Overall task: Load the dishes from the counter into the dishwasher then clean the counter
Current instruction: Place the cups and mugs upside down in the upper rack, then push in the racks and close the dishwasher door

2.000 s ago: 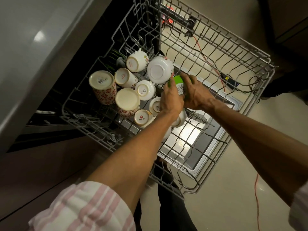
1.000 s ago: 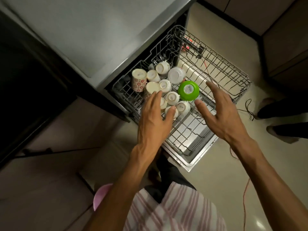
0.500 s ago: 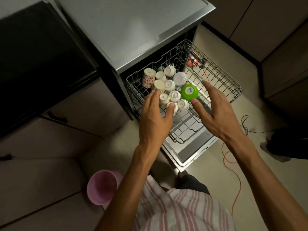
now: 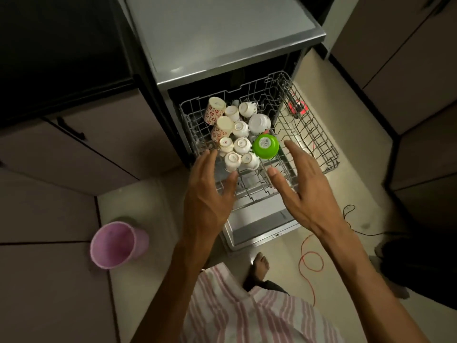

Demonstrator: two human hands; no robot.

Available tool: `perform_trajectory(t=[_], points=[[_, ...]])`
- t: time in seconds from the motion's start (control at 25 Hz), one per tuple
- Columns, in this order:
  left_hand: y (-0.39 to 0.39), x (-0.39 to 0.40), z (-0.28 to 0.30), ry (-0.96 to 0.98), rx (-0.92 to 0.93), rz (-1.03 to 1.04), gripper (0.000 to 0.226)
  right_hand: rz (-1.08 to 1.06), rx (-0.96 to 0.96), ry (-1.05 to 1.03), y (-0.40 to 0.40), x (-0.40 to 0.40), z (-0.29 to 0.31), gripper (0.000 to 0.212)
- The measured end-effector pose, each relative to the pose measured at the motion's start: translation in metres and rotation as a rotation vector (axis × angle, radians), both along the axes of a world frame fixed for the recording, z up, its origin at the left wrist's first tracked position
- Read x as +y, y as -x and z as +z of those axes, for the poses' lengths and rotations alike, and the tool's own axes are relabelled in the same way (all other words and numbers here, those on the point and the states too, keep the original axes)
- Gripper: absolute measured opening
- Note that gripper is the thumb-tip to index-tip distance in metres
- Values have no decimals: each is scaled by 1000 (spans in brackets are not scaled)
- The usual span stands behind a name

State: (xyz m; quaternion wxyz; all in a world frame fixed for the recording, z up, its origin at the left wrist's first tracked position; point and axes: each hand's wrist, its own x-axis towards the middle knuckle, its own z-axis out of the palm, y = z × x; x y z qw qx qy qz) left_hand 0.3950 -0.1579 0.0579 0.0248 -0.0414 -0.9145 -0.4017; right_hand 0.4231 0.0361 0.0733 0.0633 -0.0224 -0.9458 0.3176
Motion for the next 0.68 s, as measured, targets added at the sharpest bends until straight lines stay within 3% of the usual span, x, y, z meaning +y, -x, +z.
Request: perform_trajectory(t=[0.68], points=[[-11,103,-33,4,-115,40,60,166,-122,-43,15,107,-36,65]])
